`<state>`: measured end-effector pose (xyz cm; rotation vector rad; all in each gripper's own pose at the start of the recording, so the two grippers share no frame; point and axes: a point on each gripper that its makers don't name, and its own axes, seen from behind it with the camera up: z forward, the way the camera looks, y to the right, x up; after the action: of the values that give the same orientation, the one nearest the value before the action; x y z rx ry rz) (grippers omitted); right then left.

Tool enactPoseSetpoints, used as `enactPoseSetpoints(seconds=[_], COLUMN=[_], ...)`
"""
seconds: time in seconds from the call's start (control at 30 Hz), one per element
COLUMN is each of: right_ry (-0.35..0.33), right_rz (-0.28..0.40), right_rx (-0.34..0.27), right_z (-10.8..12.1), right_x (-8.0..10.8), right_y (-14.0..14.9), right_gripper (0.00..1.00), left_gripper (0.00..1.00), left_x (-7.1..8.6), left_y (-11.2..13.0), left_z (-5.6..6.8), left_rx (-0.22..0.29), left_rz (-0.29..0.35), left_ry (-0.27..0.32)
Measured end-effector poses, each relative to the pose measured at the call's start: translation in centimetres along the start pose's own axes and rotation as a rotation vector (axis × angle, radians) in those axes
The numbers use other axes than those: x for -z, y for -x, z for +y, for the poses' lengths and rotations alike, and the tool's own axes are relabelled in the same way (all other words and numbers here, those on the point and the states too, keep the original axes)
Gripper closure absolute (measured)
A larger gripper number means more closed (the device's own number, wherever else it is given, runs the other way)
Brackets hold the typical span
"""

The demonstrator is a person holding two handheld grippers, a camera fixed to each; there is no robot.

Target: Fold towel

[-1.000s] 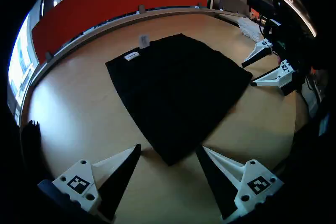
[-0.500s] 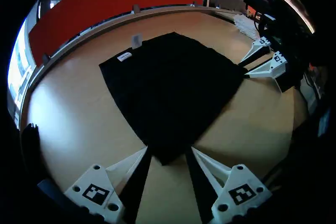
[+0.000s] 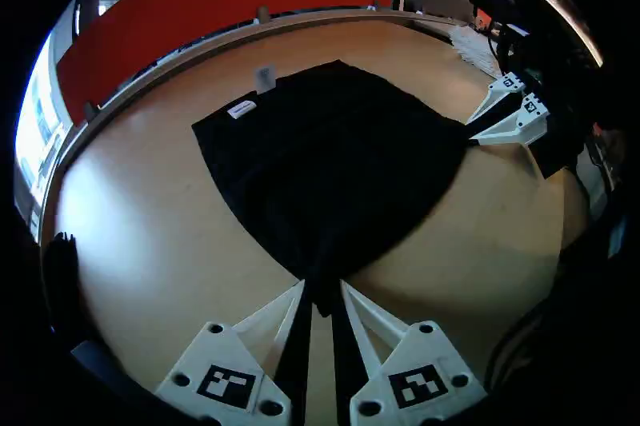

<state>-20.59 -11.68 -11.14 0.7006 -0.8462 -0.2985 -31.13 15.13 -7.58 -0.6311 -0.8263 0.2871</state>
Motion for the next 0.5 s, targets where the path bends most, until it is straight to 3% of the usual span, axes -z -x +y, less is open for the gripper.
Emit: enactPoseSetpoints(seconds=[0.27, 0.5], right_ry=[0.0, 0.009], right_rz=[0.005, 0.018], right_rx=[-0.002, -0.02], right_z=[-0.3, -0.4], right_x=[0.6, 1.9], right_y=[0.0, -0.8], right_gripper=[0.84, 0.84], left_gripper=[0.87, 0.87], left_x=[0.2, 1.5], left_y=[-0.2, -1.2], left_z=[0.2, 0.4], left_rx=[0.02, 0.03], left_rz=[-0.006, 0.008], left_ry=[0.002, 0.007])
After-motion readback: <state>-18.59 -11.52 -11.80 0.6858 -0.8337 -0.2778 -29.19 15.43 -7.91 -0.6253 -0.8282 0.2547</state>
